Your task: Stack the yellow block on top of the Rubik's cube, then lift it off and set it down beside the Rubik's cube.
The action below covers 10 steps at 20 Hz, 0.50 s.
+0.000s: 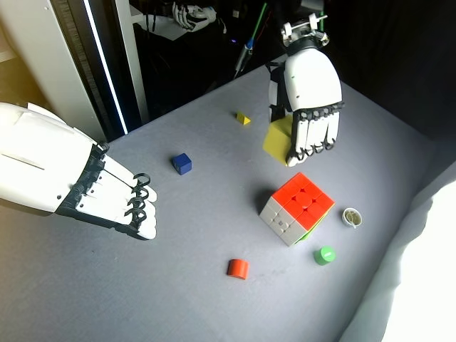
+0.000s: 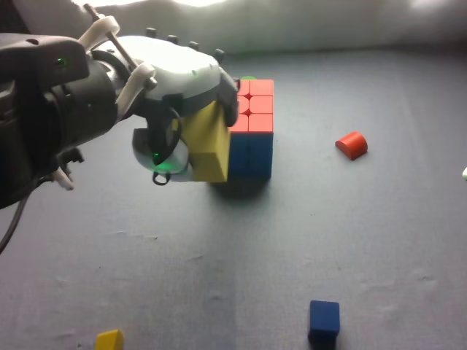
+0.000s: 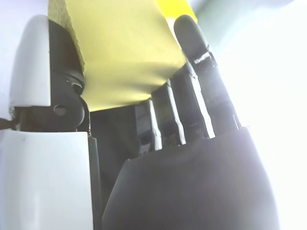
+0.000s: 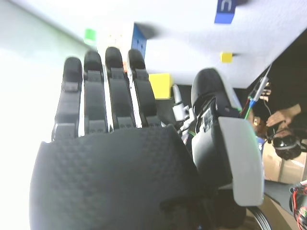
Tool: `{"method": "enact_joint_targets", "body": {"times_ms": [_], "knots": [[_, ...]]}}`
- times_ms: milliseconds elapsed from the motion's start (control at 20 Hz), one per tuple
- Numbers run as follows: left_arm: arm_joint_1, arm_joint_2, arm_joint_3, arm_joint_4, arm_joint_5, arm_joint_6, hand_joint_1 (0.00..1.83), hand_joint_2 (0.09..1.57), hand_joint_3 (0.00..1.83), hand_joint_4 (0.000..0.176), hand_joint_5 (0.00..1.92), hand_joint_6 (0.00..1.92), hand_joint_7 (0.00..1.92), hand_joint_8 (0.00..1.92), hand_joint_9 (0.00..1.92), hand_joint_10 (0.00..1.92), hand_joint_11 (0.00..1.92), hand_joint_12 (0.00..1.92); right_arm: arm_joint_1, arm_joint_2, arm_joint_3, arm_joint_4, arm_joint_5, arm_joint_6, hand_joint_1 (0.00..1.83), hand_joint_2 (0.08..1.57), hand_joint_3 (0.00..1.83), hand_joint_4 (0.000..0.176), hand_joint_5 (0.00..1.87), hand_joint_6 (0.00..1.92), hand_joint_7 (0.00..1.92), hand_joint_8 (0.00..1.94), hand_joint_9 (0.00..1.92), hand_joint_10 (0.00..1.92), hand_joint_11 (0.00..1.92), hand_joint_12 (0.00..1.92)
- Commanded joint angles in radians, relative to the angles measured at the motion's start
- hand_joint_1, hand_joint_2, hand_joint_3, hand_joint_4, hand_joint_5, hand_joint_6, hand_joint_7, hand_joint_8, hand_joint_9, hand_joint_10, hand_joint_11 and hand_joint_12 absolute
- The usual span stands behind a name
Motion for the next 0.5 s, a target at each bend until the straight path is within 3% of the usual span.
{"method": "enact_joint_targets", "body": {"times_ms": [0,100,250,450], "knots": [[-0.02,0.008,0.008,0.039,0.025,0.006,1.35,1.19,0.0,0.0,0.83,1.02,0.86,1.27,0.69,1.49,0.41,1.19,0.012,0.012,0.001,0.031,0.009,0.0,0.0,1.32,0.0,0.0,0.28,0.0,0.26,0.0,0.2,0.0,0.0,0.29],[-0.029,-0.005,0.026,0.039,0.024,0.006,1.36,1.17,0.0,0.0,0.87,0.98,0.9,1.2,0.72,1.44,0.41,1.15,0.012,0.012,0.001,0.031,0.009,0.0,0.0,1.32,0.0,0.0,0.25,0.0,0.24,0.0,0.17,0.0,0.0,0.23],[-0.034,-0.028,0.057,0.041,0.041,0.006,1.35,1.19,0.0,0.0,0.83,1.04,0.87,1.26,0.68,1.47,0.4,1.15,0.012,0.012,0.0,0.031,0.009,0.0,0.0,1.32,0.0,0.0,0.29,0.0,0.28,0.0,0.22,0.01,0.0,0.35],[-0.032,-0.064,0.096,0.044,0.068,0.007,1.35,1.19,0.0,0.0,0.83,1.03,0.87,1.26,0.69,1.47,0.41,1.16,0.012,0.012,0.0,0.03,0.009,0.0,0.0,1.33,0.0,0.0,0.28,0.01,0.28,0.0,0.21,0.0,0.0,0.34]]}}
